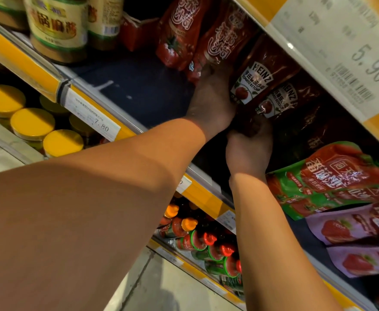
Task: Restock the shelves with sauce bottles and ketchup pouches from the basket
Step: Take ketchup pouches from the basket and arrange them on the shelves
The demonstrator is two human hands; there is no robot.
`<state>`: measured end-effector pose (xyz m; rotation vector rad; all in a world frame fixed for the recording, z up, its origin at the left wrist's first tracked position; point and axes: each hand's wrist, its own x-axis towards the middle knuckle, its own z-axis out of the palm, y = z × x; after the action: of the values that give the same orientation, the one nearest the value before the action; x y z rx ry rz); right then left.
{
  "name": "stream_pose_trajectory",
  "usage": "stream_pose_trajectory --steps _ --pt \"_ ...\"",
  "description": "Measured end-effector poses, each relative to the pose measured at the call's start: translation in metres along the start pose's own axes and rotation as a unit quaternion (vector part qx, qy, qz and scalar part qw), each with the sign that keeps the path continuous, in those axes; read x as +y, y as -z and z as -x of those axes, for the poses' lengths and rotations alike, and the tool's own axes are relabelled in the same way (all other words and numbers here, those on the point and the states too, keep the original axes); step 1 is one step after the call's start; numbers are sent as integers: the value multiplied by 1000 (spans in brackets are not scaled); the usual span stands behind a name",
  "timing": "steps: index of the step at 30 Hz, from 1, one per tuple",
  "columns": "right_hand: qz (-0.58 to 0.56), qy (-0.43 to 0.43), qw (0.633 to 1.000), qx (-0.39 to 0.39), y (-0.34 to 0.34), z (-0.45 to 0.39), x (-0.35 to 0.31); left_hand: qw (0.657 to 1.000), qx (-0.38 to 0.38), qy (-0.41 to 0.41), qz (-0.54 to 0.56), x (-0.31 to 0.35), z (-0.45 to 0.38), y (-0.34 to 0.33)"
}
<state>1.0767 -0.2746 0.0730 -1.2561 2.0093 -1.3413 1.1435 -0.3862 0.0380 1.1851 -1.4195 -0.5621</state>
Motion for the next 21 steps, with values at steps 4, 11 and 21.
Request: stream_pose_trajectory --steps 4,11,21 --pt "-1 6 1000 8 4 1 -5 999 -41 13 12 2 -3 6" --pt "58 41 997 -23 7 23 -29 973 -174 -4 -154 14 -10 60" --pt "191 175 930 -261 -10 154 -80 946 -257 28 -196 51 117 336"
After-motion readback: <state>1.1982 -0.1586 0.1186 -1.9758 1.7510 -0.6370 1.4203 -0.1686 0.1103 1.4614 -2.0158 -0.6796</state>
